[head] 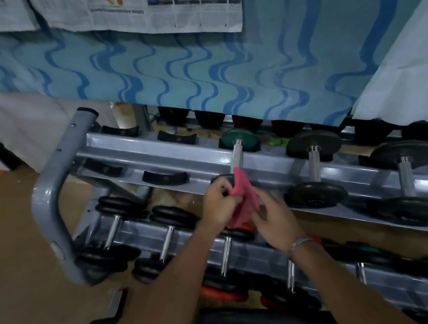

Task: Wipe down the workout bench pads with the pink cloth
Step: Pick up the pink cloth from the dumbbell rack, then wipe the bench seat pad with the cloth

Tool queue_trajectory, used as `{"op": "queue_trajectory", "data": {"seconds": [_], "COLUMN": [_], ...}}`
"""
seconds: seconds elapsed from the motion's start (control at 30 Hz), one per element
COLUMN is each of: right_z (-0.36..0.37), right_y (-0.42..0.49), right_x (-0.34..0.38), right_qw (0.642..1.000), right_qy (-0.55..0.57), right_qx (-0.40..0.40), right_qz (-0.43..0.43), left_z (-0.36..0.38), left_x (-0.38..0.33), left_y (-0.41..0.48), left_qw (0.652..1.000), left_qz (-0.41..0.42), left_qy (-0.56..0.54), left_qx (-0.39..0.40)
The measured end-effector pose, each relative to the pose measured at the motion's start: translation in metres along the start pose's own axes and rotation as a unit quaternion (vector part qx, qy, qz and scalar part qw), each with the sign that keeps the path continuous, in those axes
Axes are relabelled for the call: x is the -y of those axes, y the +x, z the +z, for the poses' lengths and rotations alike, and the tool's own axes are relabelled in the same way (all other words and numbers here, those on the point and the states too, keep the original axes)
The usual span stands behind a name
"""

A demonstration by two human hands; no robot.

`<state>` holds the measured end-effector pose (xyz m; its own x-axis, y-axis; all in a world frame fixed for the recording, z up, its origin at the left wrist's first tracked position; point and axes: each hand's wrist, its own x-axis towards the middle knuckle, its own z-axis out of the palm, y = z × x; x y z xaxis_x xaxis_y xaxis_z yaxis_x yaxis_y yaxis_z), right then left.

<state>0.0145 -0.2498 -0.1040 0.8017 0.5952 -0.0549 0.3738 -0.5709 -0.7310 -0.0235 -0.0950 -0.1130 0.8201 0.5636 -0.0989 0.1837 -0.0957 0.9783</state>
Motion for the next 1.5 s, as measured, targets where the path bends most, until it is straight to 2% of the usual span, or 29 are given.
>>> {"op": "queue_trajectory", "data": {"seconds": [0.07, 0.17, 0.3, 0.4, 0.47, 0.6, 0.7, 0.77, 0.83, 0.9, 0.93, 1.0, 1.03, 1.17, 1.27, 1.37, 1.4, 1.5], "right_z": [0.004, 0.021, 0.06, 0.098, 0.123, 0.195, 0.25, 0.293, 0.331, 0.363, 0.375, 0.443, 0.446, 0.487, 0.52, 0.544, 0.552, 0.566], "right_y": [-0.011, -0.042, -0.09, -0.118, -0.141, -0.196, -0.23, -0.243, -0.255, -0.263, -0.263, -0.268, -0.266, -0.273, -0.277, -0.289, -0.29, -0.3], "right_x": [0.011, 0.02, 0.028, 0.028, 0.019, 0.001, 0.007, 0.013, 0.019, 0.019, 0.017, -0.005, -0.006, -0.036, -0.067, -0.096, -0.106, -0.126], "right_qw": [0.999, 0.994, 0.982, 0.962, 0.955, 0.954, 0.94, 0.931, 0.93, 0.936, 0.939, 0.952, 0.958, 0.983, 0.987, 0.995, 0.995, 0.998], "right_qy": [0.026, 0.096, 0.177, 0.261, 0.283, 0.235, 0.231, 0.227, 0.224, 0.201, 0.19, 0.16, 0.15, 0.048, 0.039, 0.026, 0.025, 0.016], "right_qx": [-0.002, 0.024, 0.067, 0.073, 0.061, 0.053, 0.044, 0.039, 0.026, 0.005, 0.002, 0.035, 0.028, 0.041, 0.026, 0.007, 0.005, -0.003], "right_qz": [-0.025, -0.045, -0.024, 0.019, 0.063, 0.176, 0.246, 0.282, 0.291, 0.29, 0.287, 0.26, 0.243, 0.171, 0.156, 0.101, 0.094, 0.065], "left_z": [-0.008, -0.027, -0.047, -0.05, -0.054, -0.094, -0.15, -0.201, -0.255, -0.301, -0.321, -0.366, -0.378, -0.397, -0.387, -0.386, -0.384, -0.383], "left_x": [-0.005, -0.004, 0.015, 0.04, 0.058, 0.128, 0.19, 0.245, 0.296, 0.336, 0.349, 0.417, 0.423, 0.465, 0.51, 0.53, 0.535, 0.548], "left_y": [-0.033, -0.082, -0.135, -0.173, -0.193, -0.224, -0.234, -0.227, -0.217, -0.212, -0.207, -0.199, -0.187, -0.169, -0.169, -0.164, -0.164, -0.169], "left_qw": [0.998, 0.983, 0.934, 0.907, 0.911, 0.934, 0.928, 0.935, 0.949, 0.953, 0.95, 0.932, 0.931, 0.933, 0.933, 0.922, 0.923, 0.928], "left_qz": [-0.014, -0.091, -0.198, -0.249, -0.284, -0.32, -0.354, -0.35, -0.302, -0.263, -0.254, -0.263, -0.246, -0.254, -0.271, -0.256, -0.245, -0.213], "left_qy": [-0.061, -0.155, -0.296, -0.341, -0.301, -0.157, -0.095, -0.015, 0.089, 0.144, 0.168, 0.218, 0.238, 0.222, 0.135, 0.056, 0.031, 0.062], "left_qx": [-0.001, -0.026, -0.02, 0.004, 0.004, 0.033, 0.064, 0.057, 0.013, -0.049, -0.071, -0.123, -0.13, -0.126, -0.194, -0.286, -0.296, -0.298]}}
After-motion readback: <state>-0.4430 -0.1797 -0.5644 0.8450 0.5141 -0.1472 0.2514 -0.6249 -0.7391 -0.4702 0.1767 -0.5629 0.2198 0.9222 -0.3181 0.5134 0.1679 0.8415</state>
